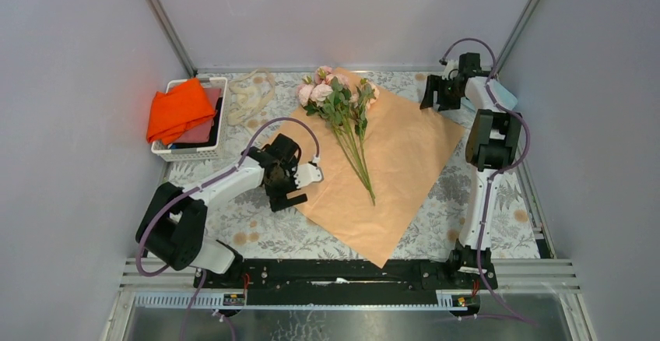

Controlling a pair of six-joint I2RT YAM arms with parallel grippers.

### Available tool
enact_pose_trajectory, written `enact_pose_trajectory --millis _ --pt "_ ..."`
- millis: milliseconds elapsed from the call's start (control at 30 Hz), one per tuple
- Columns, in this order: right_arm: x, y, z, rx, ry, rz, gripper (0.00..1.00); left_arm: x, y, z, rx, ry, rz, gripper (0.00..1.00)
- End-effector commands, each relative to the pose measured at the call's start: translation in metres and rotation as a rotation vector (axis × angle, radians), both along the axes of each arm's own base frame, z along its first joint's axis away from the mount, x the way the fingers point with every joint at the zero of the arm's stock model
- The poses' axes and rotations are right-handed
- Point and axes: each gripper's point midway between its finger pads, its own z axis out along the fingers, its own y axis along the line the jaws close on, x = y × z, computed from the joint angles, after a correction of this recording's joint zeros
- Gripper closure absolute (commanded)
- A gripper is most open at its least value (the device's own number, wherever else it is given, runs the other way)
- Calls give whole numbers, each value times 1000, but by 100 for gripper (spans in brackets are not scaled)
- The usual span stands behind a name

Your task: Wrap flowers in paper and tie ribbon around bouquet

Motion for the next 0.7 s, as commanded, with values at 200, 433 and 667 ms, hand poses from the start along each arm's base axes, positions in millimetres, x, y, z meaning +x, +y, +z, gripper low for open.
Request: enact_pose_trajectory --millis 200,433,667 --pt "-41 25 -14 92 65 115 35 66 16 -13 96 -359 30 1" --pt "-65 33 -4 155 49 -4 42 114 49 7 98 -494 187 1" --pt "-87 22 40 19 4 -118 38 110 58 2 86 -443 178 1"
